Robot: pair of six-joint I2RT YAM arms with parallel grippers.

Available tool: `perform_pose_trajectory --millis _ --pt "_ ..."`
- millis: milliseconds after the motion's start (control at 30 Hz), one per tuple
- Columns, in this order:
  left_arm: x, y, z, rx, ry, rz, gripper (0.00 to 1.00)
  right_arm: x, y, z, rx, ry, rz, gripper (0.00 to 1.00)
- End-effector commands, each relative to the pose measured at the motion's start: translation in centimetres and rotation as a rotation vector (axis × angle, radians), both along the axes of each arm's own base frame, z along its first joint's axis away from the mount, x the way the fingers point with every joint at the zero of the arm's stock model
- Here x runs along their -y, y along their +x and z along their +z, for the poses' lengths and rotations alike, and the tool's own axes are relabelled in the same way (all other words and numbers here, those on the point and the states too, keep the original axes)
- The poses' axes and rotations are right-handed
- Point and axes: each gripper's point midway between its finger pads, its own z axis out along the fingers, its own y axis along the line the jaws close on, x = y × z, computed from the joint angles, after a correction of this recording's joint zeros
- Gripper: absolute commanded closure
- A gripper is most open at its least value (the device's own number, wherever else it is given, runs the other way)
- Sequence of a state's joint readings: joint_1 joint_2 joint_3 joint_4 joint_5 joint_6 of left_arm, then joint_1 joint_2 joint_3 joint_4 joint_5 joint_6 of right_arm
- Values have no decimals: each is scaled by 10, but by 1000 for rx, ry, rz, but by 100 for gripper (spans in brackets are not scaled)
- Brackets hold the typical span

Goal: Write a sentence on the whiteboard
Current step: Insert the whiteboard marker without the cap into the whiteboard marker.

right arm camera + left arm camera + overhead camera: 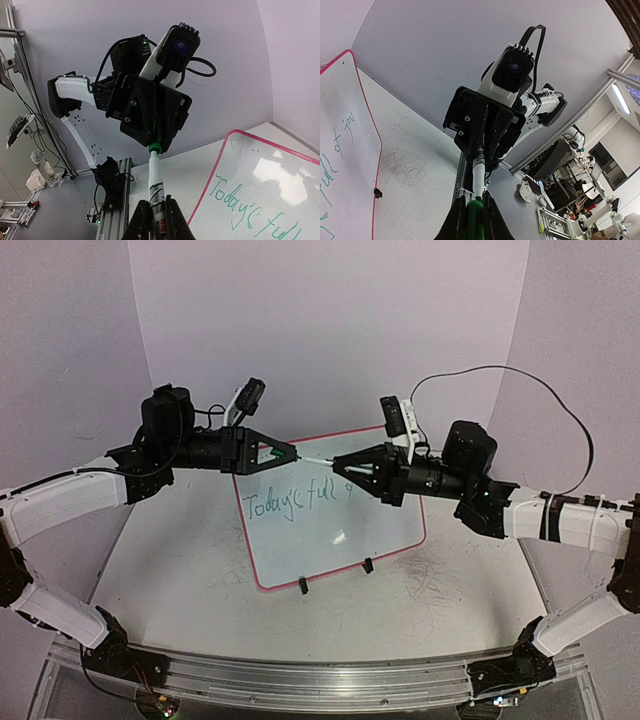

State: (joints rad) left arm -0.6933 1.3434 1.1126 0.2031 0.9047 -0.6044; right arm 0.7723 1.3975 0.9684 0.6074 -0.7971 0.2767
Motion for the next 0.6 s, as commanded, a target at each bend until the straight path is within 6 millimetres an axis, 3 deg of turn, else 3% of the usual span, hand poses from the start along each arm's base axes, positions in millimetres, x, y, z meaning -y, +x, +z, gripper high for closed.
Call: perform_pose_trajectory --millis 0,367,567 --pt "-1 -4 14 41 -38 -9 100 -4 -1 18 37 55 10 100" --pt "-2 -4 18 61 -46 6 100 -15 1 22 28 96 17 100" --pt "-2 -1 15 82 -43 32 100 -27 -11 36 17 186 51 100"
